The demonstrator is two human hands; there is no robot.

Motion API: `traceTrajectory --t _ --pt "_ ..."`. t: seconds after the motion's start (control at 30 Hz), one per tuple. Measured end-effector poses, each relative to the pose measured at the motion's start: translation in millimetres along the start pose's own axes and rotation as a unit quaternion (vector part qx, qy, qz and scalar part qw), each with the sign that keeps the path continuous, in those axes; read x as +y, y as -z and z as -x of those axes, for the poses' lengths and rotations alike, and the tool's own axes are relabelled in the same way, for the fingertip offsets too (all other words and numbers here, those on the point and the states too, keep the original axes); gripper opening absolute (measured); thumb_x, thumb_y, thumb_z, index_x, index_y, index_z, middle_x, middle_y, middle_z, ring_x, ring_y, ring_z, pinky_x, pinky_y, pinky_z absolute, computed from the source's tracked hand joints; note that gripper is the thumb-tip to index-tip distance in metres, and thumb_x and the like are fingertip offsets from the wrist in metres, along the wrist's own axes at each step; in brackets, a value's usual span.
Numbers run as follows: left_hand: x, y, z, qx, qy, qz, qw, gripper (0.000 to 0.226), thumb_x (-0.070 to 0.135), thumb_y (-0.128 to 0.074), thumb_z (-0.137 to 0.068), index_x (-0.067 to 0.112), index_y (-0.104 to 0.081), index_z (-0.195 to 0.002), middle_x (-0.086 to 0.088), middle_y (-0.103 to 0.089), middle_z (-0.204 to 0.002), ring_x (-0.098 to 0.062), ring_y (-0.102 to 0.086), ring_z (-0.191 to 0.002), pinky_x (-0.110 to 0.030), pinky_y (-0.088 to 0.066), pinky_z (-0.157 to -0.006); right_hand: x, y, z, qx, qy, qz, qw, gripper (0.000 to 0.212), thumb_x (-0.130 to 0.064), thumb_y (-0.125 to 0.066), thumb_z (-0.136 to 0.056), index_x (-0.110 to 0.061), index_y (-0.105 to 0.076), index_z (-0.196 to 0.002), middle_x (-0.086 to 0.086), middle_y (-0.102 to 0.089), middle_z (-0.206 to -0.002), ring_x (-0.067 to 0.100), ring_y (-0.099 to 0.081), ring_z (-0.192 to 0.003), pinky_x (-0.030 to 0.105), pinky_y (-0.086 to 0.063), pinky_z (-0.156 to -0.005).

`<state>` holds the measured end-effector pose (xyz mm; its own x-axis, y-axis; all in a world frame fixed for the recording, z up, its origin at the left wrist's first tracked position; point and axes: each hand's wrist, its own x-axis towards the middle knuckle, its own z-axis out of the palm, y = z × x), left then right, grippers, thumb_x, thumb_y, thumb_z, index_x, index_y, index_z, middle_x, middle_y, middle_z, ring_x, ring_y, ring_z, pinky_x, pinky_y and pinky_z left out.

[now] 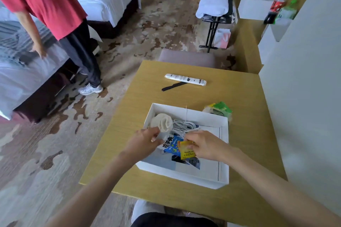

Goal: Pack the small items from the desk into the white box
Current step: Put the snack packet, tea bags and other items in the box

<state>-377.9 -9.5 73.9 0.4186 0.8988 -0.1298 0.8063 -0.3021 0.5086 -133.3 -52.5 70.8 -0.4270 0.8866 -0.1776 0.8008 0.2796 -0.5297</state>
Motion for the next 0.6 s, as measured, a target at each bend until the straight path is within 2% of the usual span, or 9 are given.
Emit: traceTrajectory --t 0.1,0.2,0.27,0.33,0.4,0.47,0.53,0.6 --pt "-3.3 -5.3 -13.5 0.012 -0.044 -0.216 0.975 0.021 0.038 -0.054 -0.089 0.020 -0.060 -0.097 -0.005 -0.069 -0.089 -0.024 -0.063 -0.086 -0.036 -0.034 -0.089 6.8 -10.5 -14.3 0.013 -0.023 0.008 1.000 0.009 -0.011 -0.054 -0.091 -0.016 -0.058 -0.097 0.001 -0.064 -0.094 0.020 -0.055 -0.087 0.033 -0.043 -0.070" --pt "-2.3 -4.7 -25.1 -0.058 -0.043 -0.381 0.922 0.014 0.027 -0.055 -0.088 0.022 -0.062 -0.099 -0.001 -0.068 -0.096 -0.021 -0.060 -0.099 -0.039 -0.025 -0.099 5.6 -11.8 -26.4 0.016 -0.099 -0.090 0.991 0.006 -0.014 -0.058 -0.093 -0.020 -0.059 -0.092 0.000 -0.063 -0.087 0.011 -0.056 -0.070 0.032 -0.043 -0.063" --pt "0.0 -6.7 -31.4 -0.086 -0.062 -0.451 0.886 0.022 0.024 -0.059 -0.086 0.021 -0.061 -0.107 -0.001 -0.065 -0.106 -0.021 -0.053 -0.111 -0.041 -0.023 -0.104 9.2 -9.4 -29.4 0.018 -0.131 -0.118 0.984 0.007 -0.019 -0.060 -0.094 -0.021 -0.059 -0.088 -0.003 -0.061 -0.079 0.012 -0.054 -0.064 0.031 -0.040 -0.059" --pt "0.5 -9.9 -34.8 -0.087 -0.101 -0.472 0.872 0.043 0.024 -0.062 -0.085 0.014 -0.051 -0.125 -0.005 -0.059 -0.121 -0.026 -0.046 -0.120 -0.044 -0.022 -0.109 13.8 -1.3 -26.4 0.015 -0.150 -0.113 0.982 0.011 -0.017 -0.057 -0.094 -0.026 -0.060 -0.087 -0.006 -0.061 -0.079 0.015 -0.056 -0.065 0.033 -0.041 -0.057" --pt "1.4 -14.3 -36.7 -0.063 -0.152 -0.457 0.874 0.056 0.020 -0.063 -0.084 0.010 -0.041 -0.134 -0.010 -0.053 -0.132 -0.029 -0.046 -0.121 -0.046 -0.023 -0.109 18.8 8.0 -18.0 -0.003 -0.174 -0.090 0.981 0.019 -0.012 -0.052 -0.094 -0.024 -0.064 -0.103 -0.003 -0.065 -0.093 0.018 -0.061 -0.071 0.036 -0.045 -0.060" --pt "3.7 -16.4 -38.2 -0.039 -0.216 -0.418 0.881 0.045 0.018 -0.059 -0.085 0.012 -0.047 -0.128 -0.011 -0.056 -0.130 -0.030 -0.051 -0.116 -0.046 -0.030 -0.104 25.0 14.4 -6.0 -0.032 -0.198 -0.061 0.978 0.030 -0.011 -0.049 -0.094 -0.021 -0.061 -0.119 -0.005 -0.061 -0.103 0.010 -0.059 -0.071 0.030 -0.044 -0.058" --pt "3.5 -22.1 -41.3 -0.045 -0.285 -0.368 0.884 0.032 0.017 -0.057 -0.085 0.015 -0.054 -0.117 -0.008 -0.062 -0.118 -0.028 -0.057 -0.106 -0.044 -0.039 -0.095 27.9 18.1 4.8 -0.063 -0.215 -0.039 0.974 0.028 -0.012 -0.048 -0.094 -0.029 -0.060 -0.113 -0.004 -0.062 -0.102 0.008 -0.058 -0.074 0.027 -0.042 -0.057" --pt "2.7 -29.3 -44.5 -0.083 -0.341 -0.321 0.880 0.027 0.018 -0.054 -0.086 0.016 -0.057 -0.113 -0.006 -0.060 -0.114 -0.027 -0.056 -0.103 -0.042 -0.041 -0.089 27.6 16.7 11.0 -0.102 -0.227 -0.024 0.968 0.024 -0.013 -0.049 -0.094 -0.033 -0.058 -0.106 -0.002 -0.063 -0.108 0.012 -0.059 -0.086 0.026 -0.043 -0.061"
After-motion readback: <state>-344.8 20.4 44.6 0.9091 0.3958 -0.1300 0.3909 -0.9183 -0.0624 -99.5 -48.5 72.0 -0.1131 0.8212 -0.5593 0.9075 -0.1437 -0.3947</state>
